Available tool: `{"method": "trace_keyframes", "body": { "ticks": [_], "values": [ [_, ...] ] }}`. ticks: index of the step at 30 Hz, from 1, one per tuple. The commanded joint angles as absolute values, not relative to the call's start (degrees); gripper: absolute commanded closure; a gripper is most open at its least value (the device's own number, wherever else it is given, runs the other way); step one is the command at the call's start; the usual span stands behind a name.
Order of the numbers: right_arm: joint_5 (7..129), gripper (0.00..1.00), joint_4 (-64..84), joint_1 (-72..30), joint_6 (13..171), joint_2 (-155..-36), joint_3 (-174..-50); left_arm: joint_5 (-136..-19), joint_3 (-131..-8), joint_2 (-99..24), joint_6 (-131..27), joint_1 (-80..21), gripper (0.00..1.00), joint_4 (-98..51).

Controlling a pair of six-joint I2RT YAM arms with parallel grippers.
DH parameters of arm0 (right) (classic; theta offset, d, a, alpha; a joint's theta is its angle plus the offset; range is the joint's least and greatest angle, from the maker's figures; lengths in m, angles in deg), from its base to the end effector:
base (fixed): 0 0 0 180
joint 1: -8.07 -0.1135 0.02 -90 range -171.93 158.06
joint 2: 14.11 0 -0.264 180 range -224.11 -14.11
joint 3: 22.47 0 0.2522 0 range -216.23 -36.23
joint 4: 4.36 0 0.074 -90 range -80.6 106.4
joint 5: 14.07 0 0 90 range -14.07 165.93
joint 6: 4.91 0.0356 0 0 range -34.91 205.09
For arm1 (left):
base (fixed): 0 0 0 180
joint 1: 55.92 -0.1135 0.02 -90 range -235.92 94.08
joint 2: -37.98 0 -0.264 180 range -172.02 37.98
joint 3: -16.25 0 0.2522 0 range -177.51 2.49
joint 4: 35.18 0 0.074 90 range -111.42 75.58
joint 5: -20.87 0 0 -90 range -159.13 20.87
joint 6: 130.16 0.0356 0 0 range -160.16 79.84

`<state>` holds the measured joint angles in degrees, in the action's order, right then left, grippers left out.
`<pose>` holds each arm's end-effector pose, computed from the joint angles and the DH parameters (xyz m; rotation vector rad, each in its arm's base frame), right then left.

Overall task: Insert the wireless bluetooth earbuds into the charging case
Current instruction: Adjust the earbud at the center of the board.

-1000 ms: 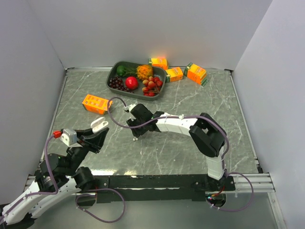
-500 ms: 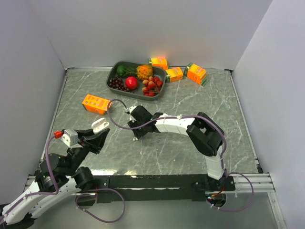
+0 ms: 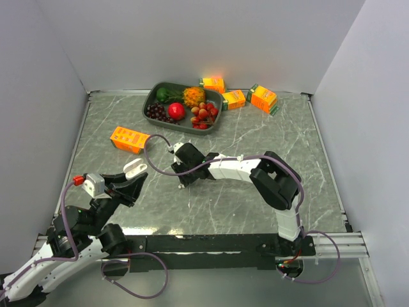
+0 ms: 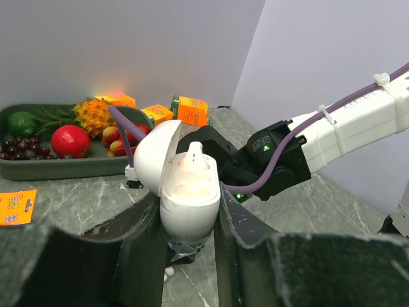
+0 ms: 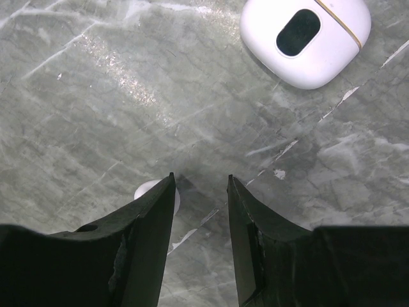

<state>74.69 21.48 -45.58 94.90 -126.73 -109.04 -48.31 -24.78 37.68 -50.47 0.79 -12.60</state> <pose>0.2458 0.3353 0.1602 -0.9586 2.3566 0.4856 0.0375 -0.0341 0.3129 0.2050 1.2985 -0.7758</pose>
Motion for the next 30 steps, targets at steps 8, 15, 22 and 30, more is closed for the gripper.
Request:
{"method": "trace_keyframes", "body": {
  "ticks": [8,15,22,30],
  "values": [
    [75.84,0.51,21.62,-48.10,95.99,-121.95,-106.36,-49.26,-25.11,44.22,-50.79,0.86,0.99,-15.53],
    [75.84,0.51,21.44,-48.98,96.08,-120.81,-105.22,-49.44,-25.11,44.30,-51.06,0.86,0.99,-15.26],
    [77.51,0.50,21.62,-49.50,97.22,-119.14,-105.22,-49.70,-24.84,44.30,-51.15,0.86,0.99,-15.88],
    [77.07,0.49,22.85,-49.50,96.70,-119.93,-107.68,-49.61,-25.11,44.48,-51.23,0.86,0.99,-15.35]
  ]
}}
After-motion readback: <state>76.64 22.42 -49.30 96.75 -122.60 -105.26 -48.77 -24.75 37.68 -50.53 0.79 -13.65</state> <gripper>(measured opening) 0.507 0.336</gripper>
